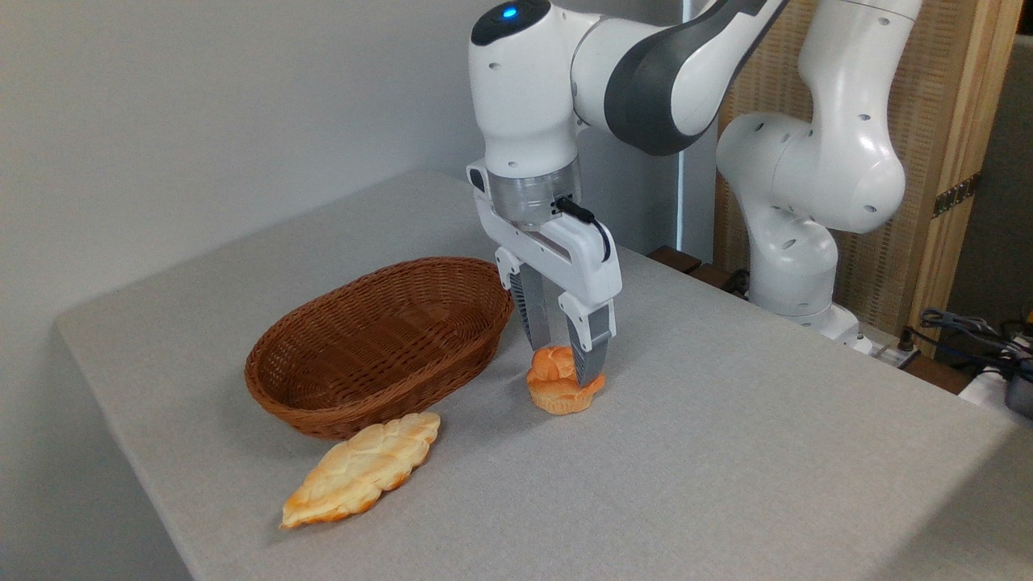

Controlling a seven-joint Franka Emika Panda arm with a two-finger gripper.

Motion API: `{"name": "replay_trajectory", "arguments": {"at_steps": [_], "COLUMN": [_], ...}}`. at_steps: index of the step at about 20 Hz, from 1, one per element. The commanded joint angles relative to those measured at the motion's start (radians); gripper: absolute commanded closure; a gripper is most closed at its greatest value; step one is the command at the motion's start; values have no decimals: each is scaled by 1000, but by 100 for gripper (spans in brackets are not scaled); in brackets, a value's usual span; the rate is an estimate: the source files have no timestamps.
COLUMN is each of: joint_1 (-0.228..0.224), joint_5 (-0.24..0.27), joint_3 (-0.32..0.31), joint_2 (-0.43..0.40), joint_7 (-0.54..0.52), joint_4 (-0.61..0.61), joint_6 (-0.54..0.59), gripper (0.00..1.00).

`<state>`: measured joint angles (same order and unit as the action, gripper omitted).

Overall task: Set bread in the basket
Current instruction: 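Move the gripper over the round orange bun and lower onto it, then close the gripper fingers around the orange bun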

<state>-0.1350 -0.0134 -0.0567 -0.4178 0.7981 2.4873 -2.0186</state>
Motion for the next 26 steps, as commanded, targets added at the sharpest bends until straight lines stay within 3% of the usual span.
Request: {"name": "replay_trajectory", "arguments": {"at_steps": [1, 3, 4, 7, 10, 17, 26], "joint_1": [-14, -14, -14, -14, -14, -14, -12], "joint_5": [-25, -25, -25, -25, -23, -25, -25], "joint_3": [-8, -8, -8, -8, -8, -9, -12], "joint_2": [1, -1, 1, 2, 8, 8, 4], "joint_7": [15, 15, 15, 15, 13, 13, 12], "joint_4": [33, 47, 48, 48, 48, 47, -8], "joint_6": [-41, -71, -78, -83, -83, -80, -63], "gripper": [0, 0, 5, 35, 47, 48, 57]}}
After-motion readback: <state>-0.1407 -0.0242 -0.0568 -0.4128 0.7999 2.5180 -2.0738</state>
